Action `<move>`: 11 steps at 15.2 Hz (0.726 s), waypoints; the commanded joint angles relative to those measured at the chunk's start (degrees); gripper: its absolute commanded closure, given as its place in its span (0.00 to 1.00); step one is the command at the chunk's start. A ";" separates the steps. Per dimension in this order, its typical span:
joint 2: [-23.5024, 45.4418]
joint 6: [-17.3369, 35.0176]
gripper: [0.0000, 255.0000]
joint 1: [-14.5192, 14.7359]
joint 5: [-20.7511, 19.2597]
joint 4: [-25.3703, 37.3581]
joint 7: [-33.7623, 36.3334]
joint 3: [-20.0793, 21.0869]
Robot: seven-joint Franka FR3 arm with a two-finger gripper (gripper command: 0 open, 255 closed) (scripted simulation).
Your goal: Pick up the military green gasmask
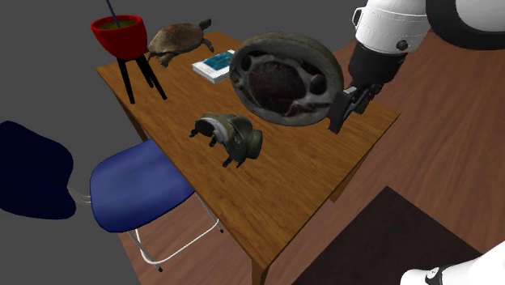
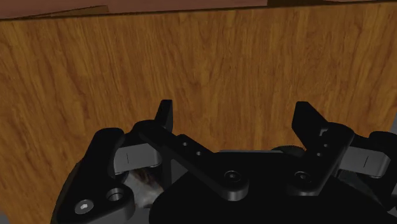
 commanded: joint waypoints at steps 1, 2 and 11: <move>3.95 1.13 0.00 0.55 0.76 3.02 2.05 1.46; 5.79 1.60 0.00 0.79 1.02 4.49 2.98 2.11; 23.17 3.58 0.00 2.77 1.06 20.87 11.38 7.22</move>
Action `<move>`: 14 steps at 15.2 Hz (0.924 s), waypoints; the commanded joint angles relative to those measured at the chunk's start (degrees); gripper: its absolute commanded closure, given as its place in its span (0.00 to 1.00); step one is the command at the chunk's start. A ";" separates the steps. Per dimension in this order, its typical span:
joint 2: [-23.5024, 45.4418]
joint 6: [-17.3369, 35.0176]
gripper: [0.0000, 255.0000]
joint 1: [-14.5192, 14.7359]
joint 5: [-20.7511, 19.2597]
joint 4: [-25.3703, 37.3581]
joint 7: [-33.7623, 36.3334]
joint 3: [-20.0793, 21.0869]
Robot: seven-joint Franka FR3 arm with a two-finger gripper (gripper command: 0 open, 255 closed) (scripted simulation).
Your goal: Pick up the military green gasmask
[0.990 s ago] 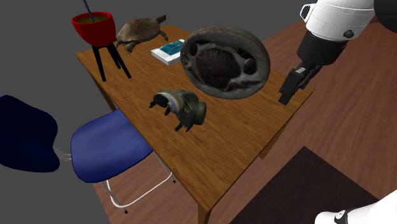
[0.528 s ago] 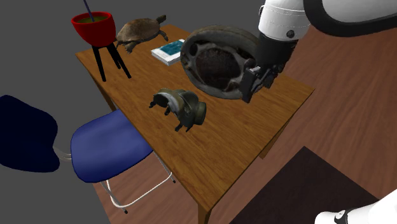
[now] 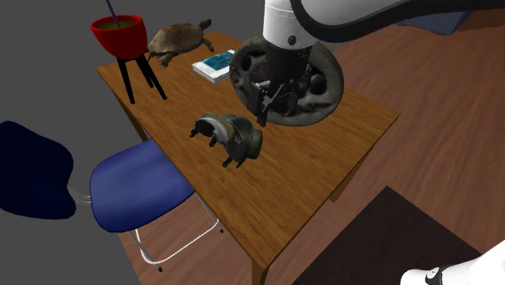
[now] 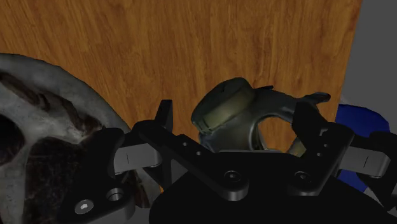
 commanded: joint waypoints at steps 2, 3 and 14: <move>5.85 0.06 0.00 0.74 -0.64 6.10 2.69 1.34; 7.95 -0.14 0.00 1.03 -0.97 8.49 3.62 1.77; 22.85 -0.32 0.00 4.01 -4.01 24.04 9.38 3.62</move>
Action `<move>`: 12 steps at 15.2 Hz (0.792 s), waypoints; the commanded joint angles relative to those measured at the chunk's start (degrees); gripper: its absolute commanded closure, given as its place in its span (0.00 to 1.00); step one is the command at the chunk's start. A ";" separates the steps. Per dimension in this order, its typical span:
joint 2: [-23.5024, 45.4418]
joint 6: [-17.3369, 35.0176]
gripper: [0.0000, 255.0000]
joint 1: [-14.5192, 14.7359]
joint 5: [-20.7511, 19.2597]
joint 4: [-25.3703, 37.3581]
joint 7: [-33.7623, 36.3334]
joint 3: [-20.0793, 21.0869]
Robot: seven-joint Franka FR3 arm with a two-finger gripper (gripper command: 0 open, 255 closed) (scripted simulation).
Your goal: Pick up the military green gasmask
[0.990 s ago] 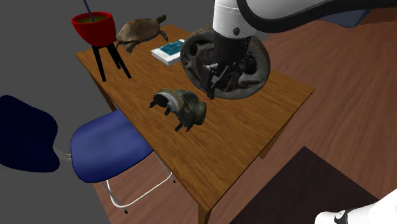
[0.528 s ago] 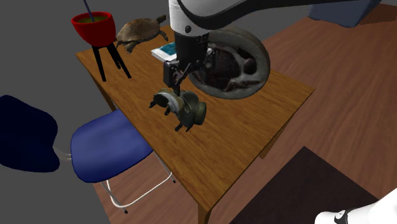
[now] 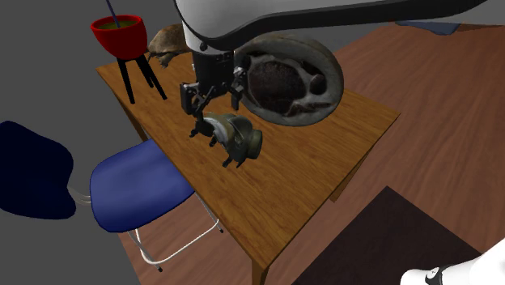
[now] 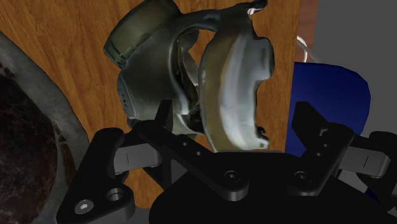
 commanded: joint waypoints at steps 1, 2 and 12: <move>0.20 1.44 0.00 -0.04 -0.05 -1.20 -0.03 -0.04; 0.19 2.21 0.00 -0.06 -0.05 -1.98 -0.03 -0.05; 0.33 3.36 1.00 -0.01 -0.09 -3.00 0.09 -0.04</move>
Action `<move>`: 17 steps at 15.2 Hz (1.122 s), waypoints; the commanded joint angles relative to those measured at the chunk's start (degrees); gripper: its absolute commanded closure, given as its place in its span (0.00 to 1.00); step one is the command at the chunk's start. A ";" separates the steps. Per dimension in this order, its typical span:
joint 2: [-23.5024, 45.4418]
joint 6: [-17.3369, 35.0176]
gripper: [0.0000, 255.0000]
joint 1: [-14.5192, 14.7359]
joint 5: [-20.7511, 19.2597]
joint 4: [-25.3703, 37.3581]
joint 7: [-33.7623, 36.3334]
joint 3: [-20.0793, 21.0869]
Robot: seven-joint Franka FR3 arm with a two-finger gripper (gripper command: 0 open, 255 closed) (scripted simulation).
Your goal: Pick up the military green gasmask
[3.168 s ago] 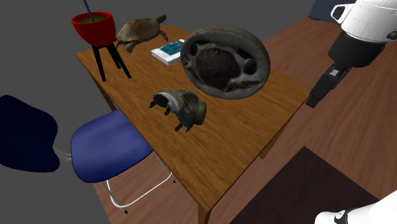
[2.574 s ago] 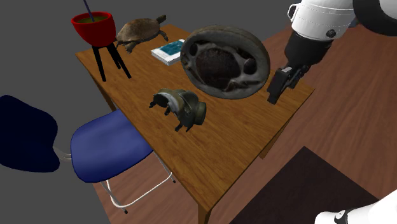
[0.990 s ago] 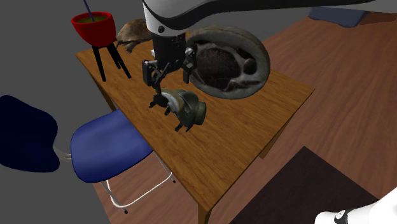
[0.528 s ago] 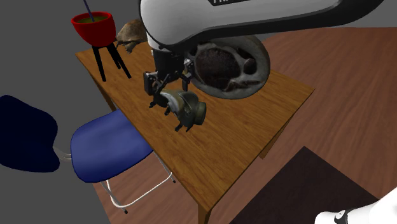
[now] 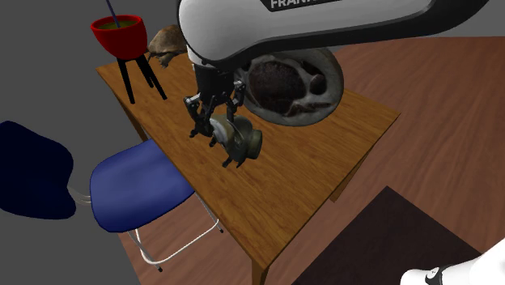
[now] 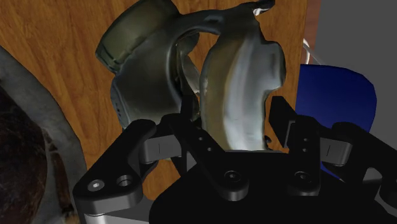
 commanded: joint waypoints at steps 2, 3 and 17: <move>0.07 0.03 1.00 0.00 0.01 -0.02 -0.01 0.00; -0.05 0.07 1.00 -0.08 0.05 -0.17 -0.11 -0.03; 1.16 -11.24 1.00 0.42 -0.22 12.32 0.09 0.13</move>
